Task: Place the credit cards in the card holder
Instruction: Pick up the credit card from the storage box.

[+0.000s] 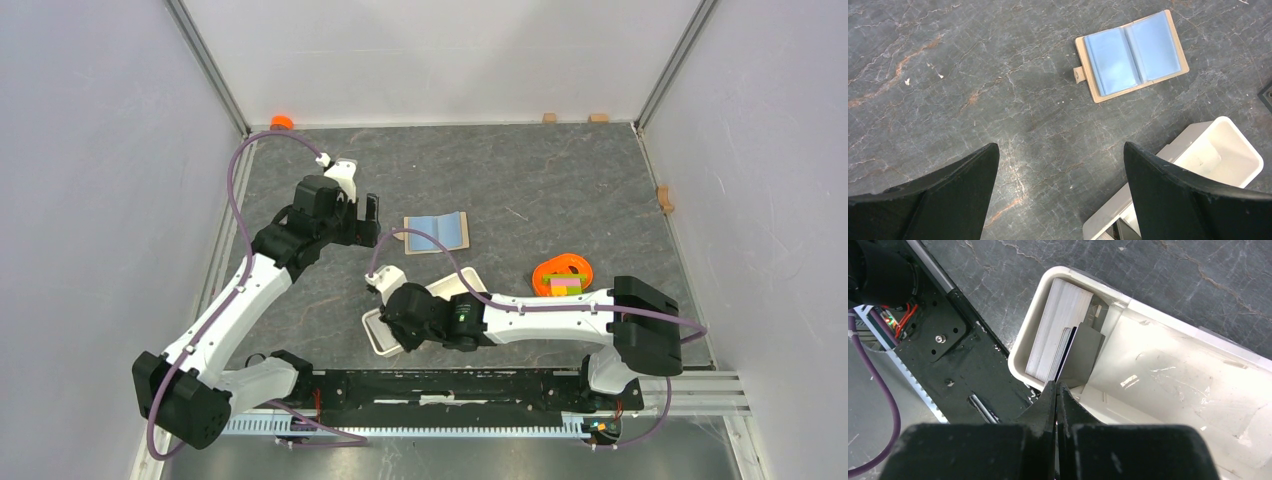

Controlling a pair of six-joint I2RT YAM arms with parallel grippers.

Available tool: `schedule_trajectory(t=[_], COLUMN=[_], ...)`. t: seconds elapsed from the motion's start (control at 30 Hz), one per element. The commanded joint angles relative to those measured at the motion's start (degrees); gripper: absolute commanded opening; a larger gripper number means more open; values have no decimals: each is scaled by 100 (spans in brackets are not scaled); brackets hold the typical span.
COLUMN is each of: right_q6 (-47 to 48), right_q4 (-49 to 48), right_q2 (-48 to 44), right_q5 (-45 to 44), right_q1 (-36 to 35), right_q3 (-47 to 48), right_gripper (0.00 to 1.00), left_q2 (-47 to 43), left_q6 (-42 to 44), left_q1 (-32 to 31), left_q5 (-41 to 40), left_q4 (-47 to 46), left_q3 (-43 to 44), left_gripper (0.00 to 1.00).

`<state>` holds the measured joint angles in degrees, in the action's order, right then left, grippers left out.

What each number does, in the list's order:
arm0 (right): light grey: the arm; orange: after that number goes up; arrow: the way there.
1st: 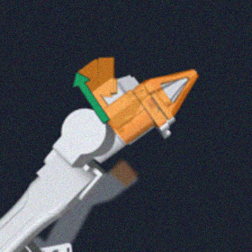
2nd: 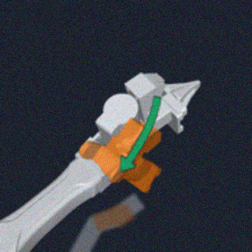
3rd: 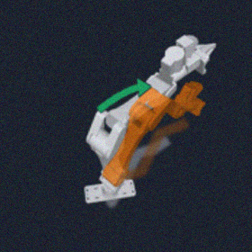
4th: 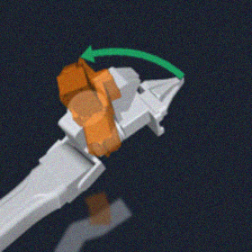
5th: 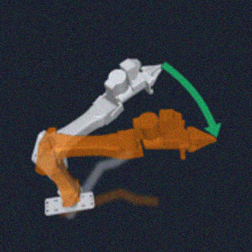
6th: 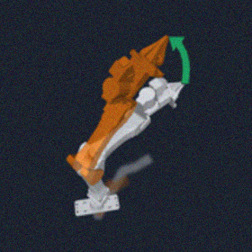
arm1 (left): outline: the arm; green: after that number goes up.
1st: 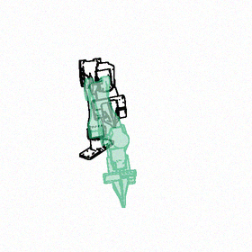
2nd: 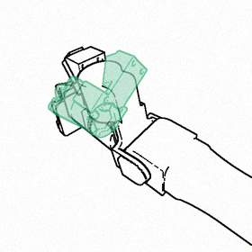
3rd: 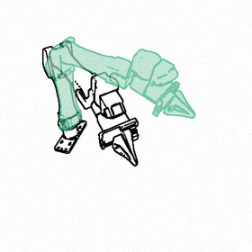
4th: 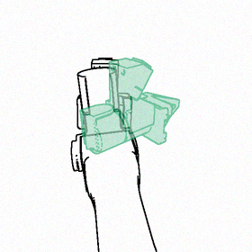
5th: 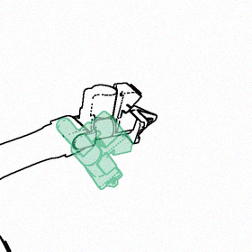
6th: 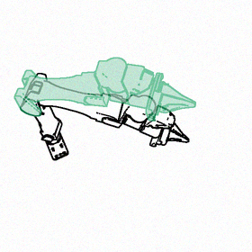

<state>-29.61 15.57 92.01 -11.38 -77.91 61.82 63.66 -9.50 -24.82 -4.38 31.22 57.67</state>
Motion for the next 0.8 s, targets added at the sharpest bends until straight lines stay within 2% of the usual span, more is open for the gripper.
schedule_trajectory(t=[0.0, 0.5, 0.6, 0.77], right_q6=[-127, -192, -220, -236], right_q4=[170, 371, 443, 587], right_q2=[41, 265, 352, 445], right_q5=[-401, -667, -755, -1089], right_q1=[-31, -31, -36, -72], right_q3=[285, 348, 394, 507], right_gripper=[1, 1, 5, 18], left_q2=[-134, -136, -139, -145], left_q6=[159, 159, 159, 159], left_q1=[28, 28, 24, 25], left_q5=[42, 38, 30, 39], left_q4=[-169, -169, -169, -169], left_q3=[-32, -35, -30, -36], left_gripper=[100, 100, 100, 100])
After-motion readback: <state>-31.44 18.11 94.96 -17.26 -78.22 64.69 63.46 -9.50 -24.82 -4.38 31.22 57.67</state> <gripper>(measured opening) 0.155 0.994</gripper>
